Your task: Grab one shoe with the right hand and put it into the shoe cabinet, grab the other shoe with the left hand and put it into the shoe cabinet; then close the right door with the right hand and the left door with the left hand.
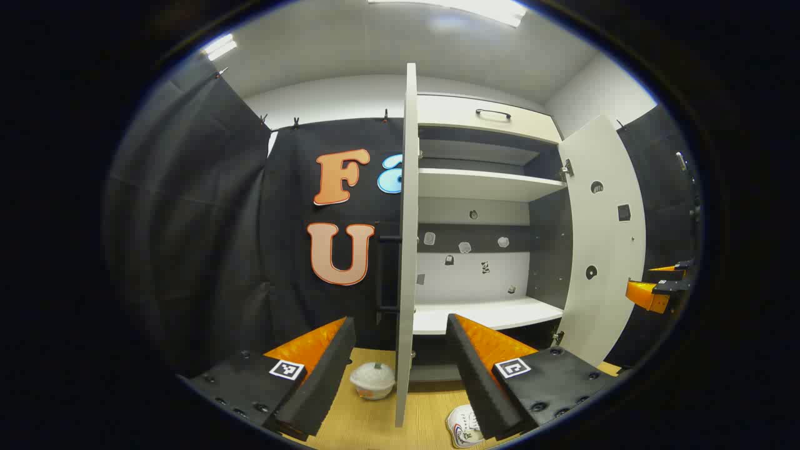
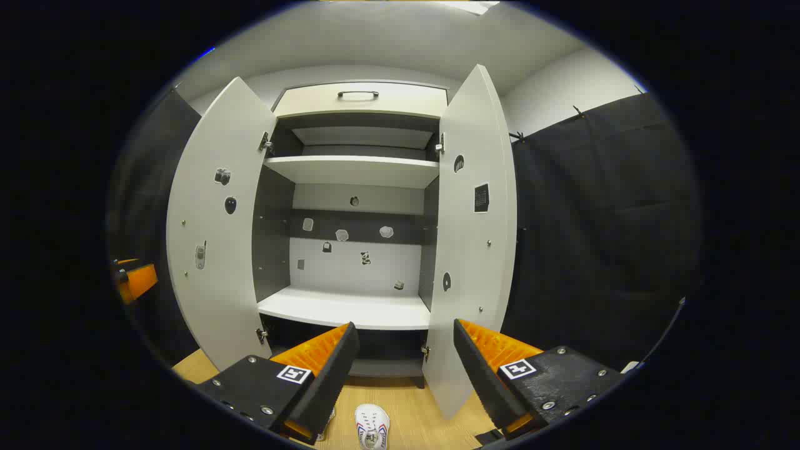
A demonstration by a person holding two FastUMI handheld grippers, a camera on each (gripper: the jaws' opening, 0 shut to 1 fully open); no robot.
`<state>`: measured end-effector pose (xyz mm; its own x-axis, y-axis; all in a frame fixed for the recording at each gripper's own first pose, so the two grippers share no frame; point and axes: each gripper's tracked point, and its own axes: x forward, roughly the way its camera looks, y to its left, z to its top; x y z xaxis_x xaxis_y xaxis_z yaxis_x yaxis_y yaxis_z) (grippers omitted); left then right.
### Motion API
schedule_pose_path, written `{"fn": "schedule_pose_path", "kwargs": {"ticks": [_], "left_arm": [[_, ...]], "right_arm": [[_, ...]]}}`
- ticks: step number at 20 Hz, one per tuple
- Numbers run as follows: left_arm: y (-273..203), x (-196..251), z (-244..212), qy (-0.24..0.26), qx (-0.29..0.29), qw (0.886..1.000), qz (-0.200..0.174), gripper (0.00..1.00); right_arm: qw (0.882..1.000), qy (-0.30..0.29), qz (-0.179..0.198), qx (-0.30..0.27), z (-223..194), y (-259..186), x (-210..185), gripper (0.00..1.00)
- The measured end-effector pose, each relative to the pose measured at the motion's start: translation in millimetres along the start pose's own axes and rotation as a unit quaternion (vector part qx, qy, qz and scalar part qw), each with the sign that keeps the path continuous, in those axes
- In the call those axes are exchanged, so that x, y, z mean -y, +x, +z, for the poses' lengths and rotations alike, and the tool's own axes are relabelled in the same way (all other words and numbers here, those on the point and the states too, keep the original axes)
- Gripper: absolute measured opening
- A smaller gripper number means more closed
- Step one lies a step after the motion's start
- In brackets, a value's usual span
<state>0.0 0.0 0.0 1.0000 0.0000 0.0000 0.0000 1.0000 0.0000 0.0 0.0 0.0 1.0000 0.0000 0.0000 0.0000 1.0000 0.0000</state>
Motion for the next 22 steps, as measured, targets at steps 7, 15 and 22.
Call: {"fn": "schedule_pose_path", "kwargs": {"ticks": [7, 15, 22], "left_arm": [[1.6, 5.5, -2.0, 0.003, 0.000, 1.000, -0.002, 0.95], [6.5, 7.3, -9.2, 0.000, -0.007, 1.000, -0.004, 0.95], [7.7, 8.7, -9.8, 0.002, -0.009, 1.000, -0.004, 0.95]], "right_arm": [[1.000, 0.007, 0.005, -0.003, -4.1, -1.8, -4.7, 0.94], [0.999, 0.011, 0.012, -0.028, -31.7, 6.2, -13.7, 0.94], [0.996, 0.015, 0.022, -0.090, -104.6, 14.2, -23.2, 0.94]]}}
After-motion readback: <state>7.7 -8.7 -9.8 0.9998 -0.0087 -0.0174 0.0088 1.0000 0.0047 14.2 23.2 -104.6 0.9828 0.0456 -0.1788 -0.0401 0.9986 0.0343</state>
